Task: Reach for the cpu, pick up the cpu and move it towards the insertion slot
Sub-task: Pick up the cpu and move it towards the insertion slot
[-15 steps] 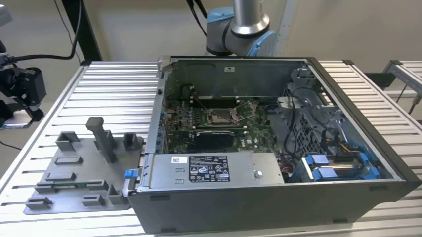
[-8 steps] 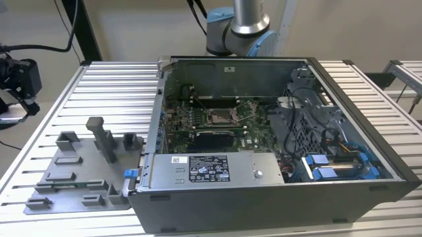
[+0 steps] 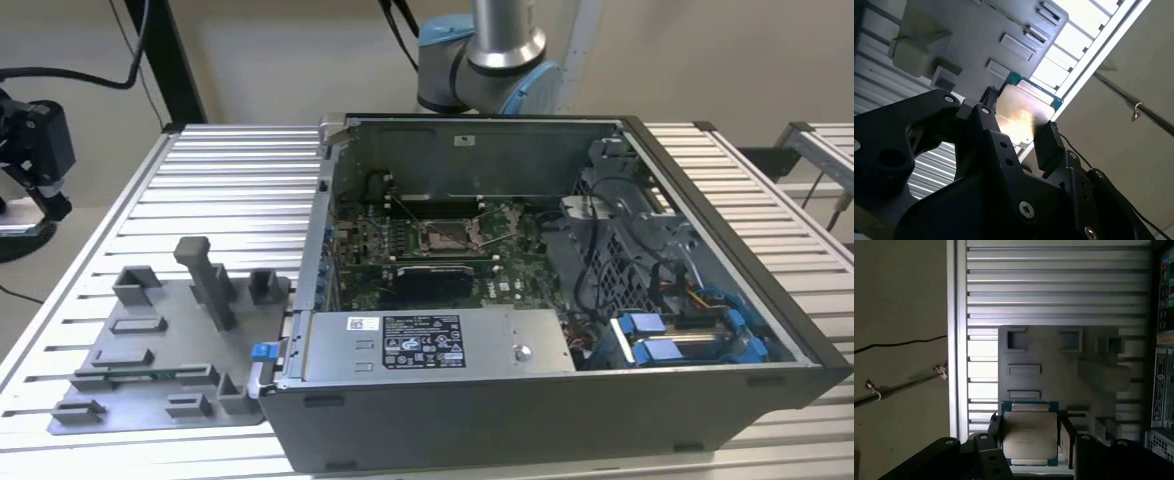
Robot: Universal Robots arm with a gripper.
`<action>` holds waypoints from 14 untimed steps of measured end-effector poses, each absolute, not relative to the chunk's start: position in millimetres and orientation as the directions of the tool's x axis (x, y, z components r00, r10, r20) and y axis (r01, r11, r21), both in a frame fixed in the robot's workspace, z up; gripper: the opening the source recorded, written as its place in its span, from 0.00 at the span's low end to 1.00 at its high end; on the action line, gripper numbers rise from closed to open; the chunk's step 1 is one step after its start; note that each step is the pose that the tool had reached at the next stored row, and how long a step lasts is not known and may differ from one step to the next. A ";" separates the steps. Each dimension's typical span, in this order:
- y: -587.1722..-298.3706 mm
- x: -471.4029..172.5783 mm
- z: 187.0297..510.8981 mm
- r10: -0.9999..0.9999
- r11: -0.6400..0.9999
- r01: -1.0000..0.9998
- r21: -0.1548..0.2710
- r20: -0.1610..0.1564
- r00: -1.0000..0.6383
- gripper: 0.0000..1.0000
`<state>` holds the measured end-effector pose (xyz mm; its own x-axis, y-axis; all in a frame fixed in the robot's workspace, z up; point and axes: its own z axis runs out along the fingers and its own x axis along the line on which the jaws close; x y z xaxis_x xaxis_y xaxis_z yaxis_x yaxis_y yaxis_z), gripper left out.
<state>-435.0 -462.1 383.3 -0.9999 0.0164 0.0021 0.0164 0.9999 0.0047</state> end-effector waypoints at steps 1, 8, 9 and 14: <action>-462.1 -435.0 384.6 0.016 1.000 0.016 0.005 0.002 -1.000 0.00; -462.1 -435.0 391.4 0.016 1.000 0.016 0.005 0.002 -1.000 0.00; -462.1 -435.0 391.6 0.016 1.000 0.016 0.004 0.002 -1.000 0.00; -462.1 -435.0 391.6 0.017 1.000 0.017 0.004 0.002 -1.000 0.00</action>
